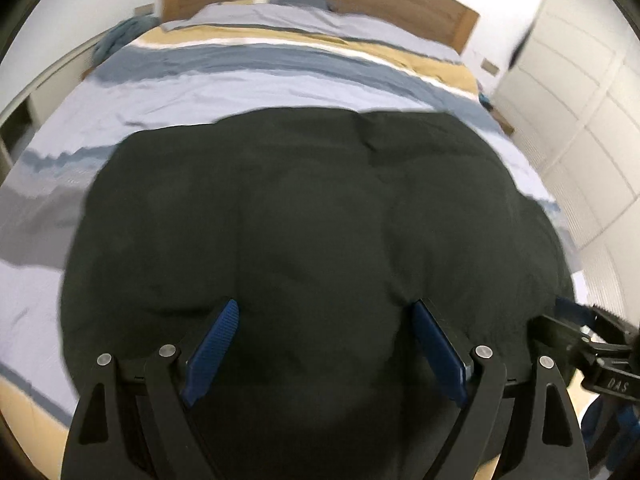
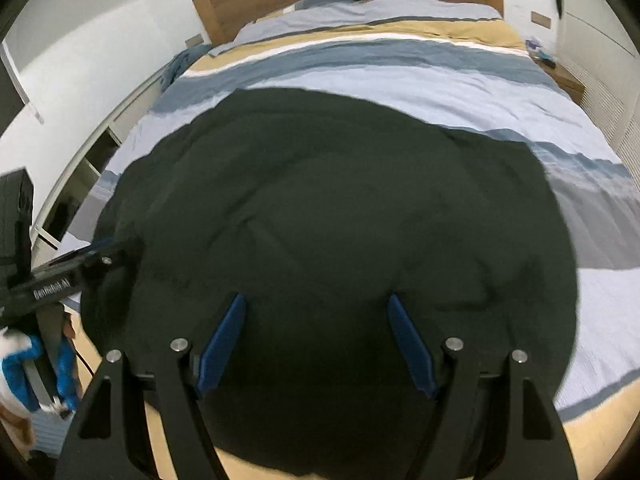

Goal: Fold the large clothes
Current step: 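Lower the bundle onto the duvet and open both grippers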

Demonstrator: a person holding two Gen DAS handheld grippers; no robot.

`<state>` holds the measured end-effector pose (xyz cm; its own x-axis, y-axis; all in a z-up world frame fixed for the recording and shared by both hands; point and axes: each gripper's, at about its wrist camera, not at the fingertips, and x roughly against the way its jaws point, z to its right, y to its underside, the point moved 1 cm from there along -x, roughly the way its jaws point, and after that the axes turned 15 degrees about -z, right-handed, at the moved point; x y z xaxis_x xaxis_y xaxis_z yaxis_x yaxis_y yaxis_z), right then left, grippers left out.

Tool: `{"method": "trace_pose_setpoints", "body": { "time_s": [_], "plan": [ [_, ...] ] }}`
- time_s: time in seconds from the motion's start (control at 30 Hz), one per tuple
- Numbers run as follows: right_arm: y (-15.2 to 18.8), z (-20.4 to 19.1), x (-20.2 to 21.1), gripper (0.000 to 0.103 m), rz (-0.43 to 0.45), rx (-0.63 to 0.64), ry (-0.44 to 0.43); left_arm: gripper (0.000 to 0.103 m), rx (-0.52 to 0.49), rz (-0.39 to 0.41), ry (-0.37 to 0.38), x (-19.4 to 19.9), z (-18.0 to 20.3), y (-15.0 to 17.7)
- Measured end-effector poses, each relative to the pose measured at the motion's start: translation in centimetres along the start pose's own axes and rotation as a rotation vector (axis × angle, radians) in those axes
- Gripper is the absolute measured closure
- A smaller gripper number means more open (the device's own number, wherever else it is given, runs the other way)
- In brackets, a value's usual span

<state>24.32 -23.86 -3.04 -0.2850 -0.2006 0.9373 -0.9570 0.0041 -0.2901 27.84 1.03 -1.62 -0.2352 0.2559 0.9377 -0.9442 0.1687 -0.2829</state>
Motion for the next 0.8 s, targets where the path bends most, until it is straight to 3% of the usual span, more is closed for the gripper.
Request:
{"method": "trace_pose_setpoints", "body": {
  "time_s": [0.3,0.5,0.63,0.8],
  "plan": [
    [-5.9,2.4,-4.0,0.025,0.005,-0.020,0.050,0.000,0.006,0.003,-0.067,-4.5,-0.2,-7.3],
    [-9.3,4.3,-4.9,0.024,0.019,-0.083,0.028,0.000,0.023,0.017,-0.076,-5.6,-0.9,-10.9],
    [-10.3,7.0,-3.9,0.024,0.028,-0.157,0.069,0.000,0.099,0.040,-0.102,-4.3,-3.7,-11.9],
    [-8.6,12.2,-0.7,0.024,0.037,-0.311,0.177,0.001,0.243,0.051,-0.173,-1.8,-8.1,-10.5]
  ]
}}
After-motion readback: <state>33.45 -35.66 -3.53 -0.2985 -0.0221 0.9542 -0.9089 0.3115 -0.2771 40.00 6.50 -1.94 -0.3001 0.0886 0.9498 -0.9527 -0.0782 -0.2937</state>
